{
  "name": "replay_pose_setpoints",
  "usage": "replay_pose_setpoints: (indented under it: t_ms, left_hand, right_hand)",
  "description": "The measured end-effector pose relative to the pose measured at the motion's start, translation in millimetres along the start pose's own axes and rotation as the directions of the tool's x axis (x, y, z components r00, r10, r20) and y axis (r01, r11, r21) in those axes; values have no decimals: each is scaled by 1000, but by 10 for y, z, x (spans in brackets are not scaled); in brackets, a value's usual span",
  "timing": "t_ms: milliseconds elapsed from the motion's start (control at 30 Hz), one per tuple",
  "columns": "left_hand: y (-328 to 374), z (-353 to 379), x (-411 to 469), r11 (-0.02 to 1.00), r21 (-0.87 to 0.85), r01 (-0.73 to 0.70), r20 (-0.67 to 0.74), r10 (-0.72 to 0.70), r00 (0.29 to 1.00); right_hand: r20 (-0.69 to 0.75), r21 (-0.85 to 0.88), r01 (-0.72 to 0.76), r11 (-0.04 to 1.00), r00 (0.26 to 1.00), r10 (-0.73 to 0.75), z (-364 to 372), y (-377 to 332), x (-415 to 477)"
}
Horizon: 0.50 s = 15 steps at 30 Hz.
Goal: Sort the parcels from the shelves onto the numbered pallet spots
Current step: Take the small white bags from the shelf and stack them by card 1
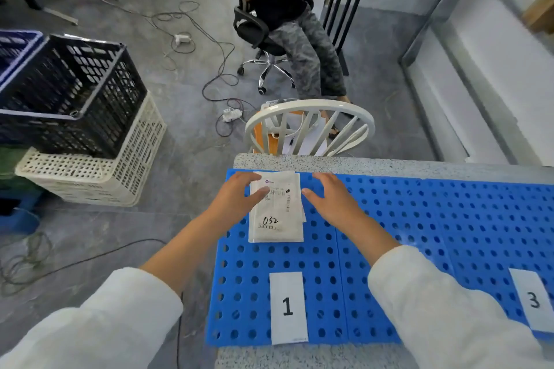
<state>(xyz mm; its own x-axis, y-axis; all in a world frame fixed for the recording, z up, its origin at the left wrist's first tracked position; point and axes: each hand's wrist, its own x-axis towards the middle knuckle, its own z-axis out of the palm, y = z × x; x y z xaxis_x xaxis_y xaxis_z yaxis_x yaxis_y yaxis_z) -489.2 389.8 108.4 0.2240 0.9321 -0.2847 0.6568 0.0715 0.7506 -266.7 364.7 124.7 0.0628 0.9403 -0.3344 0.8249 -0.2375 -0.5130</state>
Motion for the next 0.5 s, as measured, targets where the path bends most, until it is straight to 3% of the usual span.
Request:
replay_pose_setpoints:
  t_ms: [167, 333, 500]
  left_hand:
    - [672, -222, -316, 971, 140, -196, 134, 178, 975]
    - [1345, -253, -684, 898, 235, -373, 189, 334, 923]
    - [2150, 167, -1237, 787, 274, -553, 229, 505, 832]
  right_hand:
    - [-15, -65, 56, 996, 998, -57, -531, -110, -481]
    - [-160, -117, 59, 991, 984, -77, -1178, 58, -1260]
    - [-311, -41, -8, 999, 950, -5, -1666, 501, -2258]
